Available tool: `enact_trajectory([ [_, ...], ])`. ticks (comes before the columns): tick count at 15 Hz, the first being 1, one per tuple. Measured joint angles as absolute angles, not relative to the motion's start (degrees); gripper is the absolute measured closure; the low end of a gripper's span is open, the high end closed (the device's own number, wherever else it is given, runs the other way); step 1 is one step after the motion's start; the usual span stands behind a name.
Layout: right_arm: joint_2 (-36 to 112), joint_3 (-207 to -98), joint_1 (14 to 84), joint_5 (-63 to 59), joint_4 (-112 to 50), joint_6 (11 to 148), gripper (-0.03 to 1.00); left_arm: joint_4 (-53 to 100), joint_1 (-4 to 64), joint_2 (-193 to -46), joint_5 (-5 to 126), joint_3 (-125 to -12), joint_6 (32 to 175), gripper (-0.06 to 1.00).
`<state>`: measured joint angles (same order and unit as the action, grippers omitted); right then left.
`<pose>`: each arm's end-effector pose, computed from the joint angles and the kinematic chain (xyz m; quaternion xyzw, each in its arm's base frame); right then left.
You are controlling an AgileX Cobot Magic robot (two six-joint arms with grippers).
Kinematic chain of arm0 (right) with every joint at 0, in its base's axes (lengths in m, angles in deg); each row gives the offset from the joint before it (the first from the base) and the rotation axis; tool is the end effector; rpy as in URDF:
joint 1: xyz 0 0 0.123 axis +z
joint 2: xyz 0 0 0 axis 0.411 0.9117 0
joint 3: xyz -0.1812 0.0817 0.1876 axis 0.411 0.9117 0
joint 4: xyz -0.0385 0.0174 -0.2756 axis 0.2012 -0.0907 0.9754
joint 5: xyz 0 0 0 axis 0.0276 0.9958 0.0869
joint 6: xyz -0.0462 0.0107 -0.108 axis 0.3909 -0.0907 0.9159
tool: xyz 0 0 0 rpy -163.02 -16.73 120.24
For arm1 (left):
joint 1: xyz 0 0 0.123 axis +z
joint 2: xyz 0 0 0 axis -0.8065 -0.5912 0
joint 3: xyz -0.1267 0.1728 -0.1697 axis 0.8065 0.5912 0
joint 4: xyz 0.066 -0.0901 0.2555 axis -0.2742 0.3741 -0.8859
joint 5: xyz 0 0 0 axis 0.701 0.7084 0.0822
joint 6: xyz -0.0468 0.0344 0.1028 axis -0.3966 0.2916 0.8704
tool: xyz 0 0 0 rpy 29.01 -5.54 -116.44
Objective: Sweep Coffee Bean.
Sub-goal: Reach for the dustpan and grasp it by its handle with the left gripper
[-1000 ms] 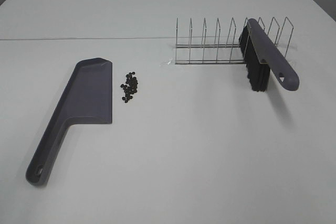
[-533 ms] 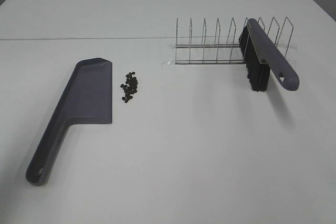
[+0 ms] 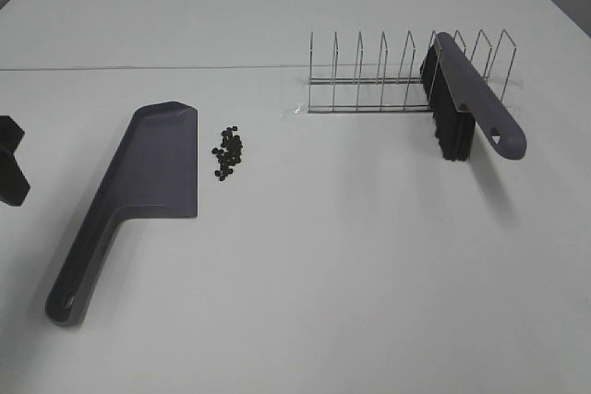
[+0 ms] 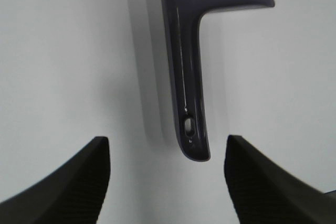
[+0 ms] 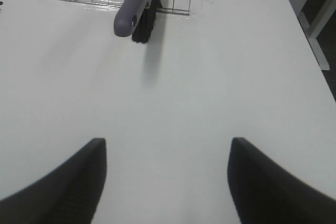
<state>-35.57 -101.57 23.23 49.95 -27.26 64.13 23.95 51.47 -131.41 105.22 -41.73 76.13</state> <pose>0.0527 0.0064 0.2799 -0.0494 0.8506 -0.0033 0.5236 0.2989 -0.0331 0.1733 0.0131 0.9878 -0.0938 0.1239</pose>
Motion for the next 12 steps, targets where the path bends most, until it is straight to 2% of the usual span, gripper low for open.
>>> enact_trajectory([
  [3, -35.57, -101.57, 23.23, 49.95, -27.26, 64.13, 0.33, 23.49, 50.38, -137.66, 104.54, -41.79, 73.89, 0.33],
  [7, -35.57, -101.57, 23.23, 49.95, -27.26, 64.13, 0.33, 20.86, 45.68, -141.50, 100.01, -41.79, 68.39, 0.30],
  [12, -35.57, -101.57, 23.23, 49.95, -27.26, 64.13, 0.33, 20.00, 45.39, -146.08, 95.14, -41.79, 66.73, 0.30],
])
